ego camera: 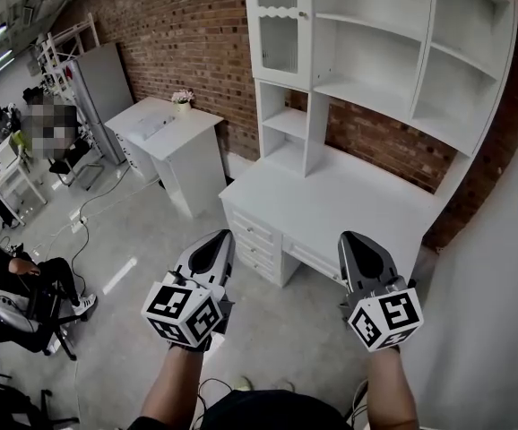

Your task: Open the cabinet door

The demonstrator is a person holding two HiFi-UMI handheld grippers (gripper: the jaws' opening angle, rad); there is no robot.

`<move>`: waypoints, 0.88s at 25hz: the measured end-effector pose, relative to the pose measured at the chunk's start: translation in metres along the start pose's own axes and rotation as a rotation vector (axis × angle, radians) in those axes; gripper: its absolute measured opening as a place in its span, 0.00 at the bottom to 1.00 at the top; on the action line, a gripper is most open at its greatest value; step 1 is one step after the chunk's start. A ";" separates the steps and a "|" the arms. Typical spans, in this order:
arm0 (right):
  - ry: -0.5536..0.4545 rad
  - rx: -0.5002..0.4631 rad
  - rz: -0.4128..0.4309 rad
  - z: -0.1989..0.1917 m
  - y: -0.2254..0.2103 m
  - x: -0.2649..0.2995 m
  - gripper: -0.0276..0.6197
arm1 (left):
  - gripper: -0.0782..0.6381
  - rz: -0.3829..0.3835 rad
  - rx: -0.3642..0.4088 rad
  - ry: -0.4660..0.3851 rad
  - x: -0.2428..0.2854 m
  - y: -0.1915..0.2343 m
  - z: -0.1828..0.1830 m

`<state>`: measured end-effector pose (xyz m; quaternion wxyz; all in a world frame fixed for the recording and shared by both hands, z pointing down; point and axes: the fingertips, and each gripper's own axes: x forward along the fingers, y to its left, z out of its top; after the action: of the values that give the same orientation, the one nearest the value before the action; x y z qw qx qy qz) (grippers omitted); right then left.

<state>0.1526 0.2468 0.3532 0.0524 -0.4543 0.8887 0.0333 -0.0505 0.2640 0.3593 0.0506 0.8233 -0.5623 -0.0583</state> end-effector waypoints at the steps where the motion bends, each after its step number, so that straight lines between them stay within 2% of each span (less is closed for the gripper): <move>1: 0.000 0.001 0.005 -0.001 -0.002 -0.001 0.05 | 0.12 0.004 -0.002 -0.001 0.001 -0.002 0.000; 14: 0.001 0.034 0.022 -0.014 -0.030 0.004 0.05 | 0.12 0.023 0.001 0.016 0.024 -0.010 -0.012; 22: 0.021 0.018 0.001 -0.026 -0.046 0.047 0.05 | 0.12 -0.007 -0.006 0.013 0.068 0.016 -0.017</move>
<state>0.1604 0.1791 0.3729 0.0472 -0.4536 0.8897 0.0204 -0.0383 0.1949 0.3759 0.0566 0.8256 -0.5587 -0.0550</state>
